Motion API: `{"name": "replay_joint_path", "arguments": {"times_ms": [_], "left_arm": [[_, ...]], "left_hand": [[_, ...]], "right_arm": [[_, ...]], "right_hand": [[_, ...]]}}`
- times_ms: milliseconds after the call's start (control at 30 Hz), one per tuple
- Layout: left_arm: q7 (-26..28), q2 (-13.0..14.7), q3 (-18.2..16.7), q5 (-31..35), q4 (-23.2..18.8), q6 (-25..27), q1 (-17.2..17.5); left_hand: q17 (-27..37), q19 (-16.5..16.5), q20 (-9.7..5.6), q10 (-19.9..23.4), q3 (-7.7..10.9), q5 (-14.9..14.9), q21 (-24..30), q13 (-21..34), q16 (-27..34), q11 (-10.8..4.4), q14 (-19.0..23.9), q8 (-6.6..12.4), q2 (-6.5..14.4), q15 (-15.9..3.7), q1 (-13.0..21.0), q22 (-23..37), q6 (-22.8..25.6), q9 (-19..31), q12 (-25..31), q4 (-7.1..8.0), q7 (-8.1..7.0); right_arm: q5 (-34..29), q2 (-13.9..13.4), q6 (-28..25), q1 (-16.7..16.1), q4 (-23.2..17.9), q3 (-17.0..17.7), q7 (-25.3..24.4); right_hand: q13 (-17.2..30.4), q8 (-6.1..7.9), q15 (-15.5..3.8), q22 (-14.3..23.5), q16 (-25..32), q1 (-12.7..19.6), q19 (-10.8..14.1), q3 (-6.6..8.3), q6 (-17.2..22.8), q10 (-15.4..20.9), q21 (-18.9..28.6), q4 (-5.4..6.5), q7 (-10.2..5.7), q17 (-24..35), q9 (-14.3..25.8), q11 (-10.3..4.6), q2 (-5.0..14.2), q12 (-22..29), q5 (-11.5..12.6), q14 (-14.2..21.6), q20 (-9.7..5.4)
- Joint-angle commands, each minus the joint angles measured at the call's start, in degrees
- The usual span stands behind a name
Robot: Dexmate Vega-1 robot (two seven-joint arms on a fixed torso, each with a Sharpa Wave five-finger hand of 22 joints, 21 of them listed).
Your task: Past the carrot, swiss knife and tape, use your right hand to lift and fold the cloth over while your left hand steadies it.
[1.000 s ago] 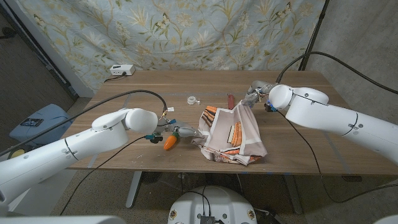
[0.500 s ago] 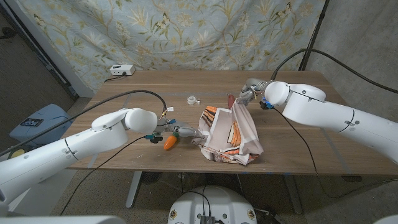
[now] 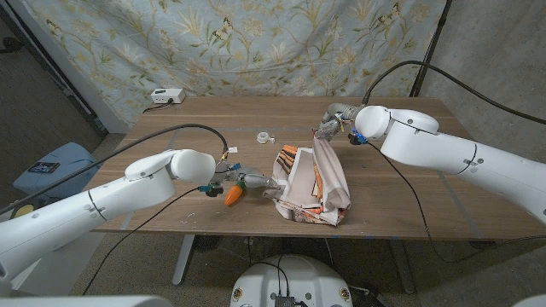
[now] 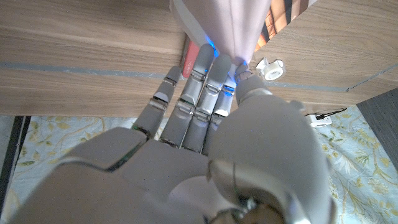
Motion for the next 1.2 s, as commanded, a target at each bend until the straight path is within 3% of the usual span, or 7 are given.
{"name": "replay_joint_path", "arguments": {"times_ms": [33,733,1200], "left_arm": [[1.13,0.50,-0.51,-0.92,-0.42,0.64,0.78],[2.62,0.61,-0.66,-1.69,-1.08,1.59,1.58],[3.30,0.54,-0.42,-2.57,-0.83,1.74,2.04]], "left_hand": [[0.00,-5.74,0.06,0.14,0.51,0.13,0.02,0.20,-0.05,0.38,0.20,-0.12,0.09,-0.10,0.48,0.15,0.16,0.19,0.45,-0.02,0.04],[-0.08,-5.66,-0.04,0.14,0.93,0.13,0.00,0.19,-0.10,0.22,0.31,-0.12,-0.14,-0.11,0.73,0.14,0.25,0.17,0.44,-0.27,-0.04],[-0.13,-5.61,0.02,0.17,1.24,0.15,-0.01,0.19,-0.14,0.21,0.36,-0.14,-0.23,-0.21,0.93,0.13,0.27,0.17,0.44,-0.45,-0.15]], "right_arm": [[-1.69,2.51,1.98,2.43,2.87,-1.97,3.02],[-4.91,6.76,6.36,6.08,8.59,-4.78,8.64],[-6.55,11.38,8.71,8.53,13.73,-6.48,11.71]], "right_hand": [[0.20,0.31,-4.22,0.11,-0.16,0.49,0.54,-0.27,0.14,-0.14,-0.07,0.07,0.60,0.05,0.16,0.23,0.00,0.15,-0.08,0.42,-0.08],[0.21,0.24,-4.19,0.12,-0.61,1.25,1.07,-0.60,0.11,-0.31,-0.07,-0.01,0.76,0.30,0.22,0.66,0.14,0.04,-0.16,0.79,0.00],[0.07,0.17,-3.95,0.13,-0.87,1.77,1.61,-0.88,-0.03,-0.31,-0.01,-0.03,1.05,0.60,0.31,0.92,0.30,-0.09,-0.24,0.82,0.61]]}}
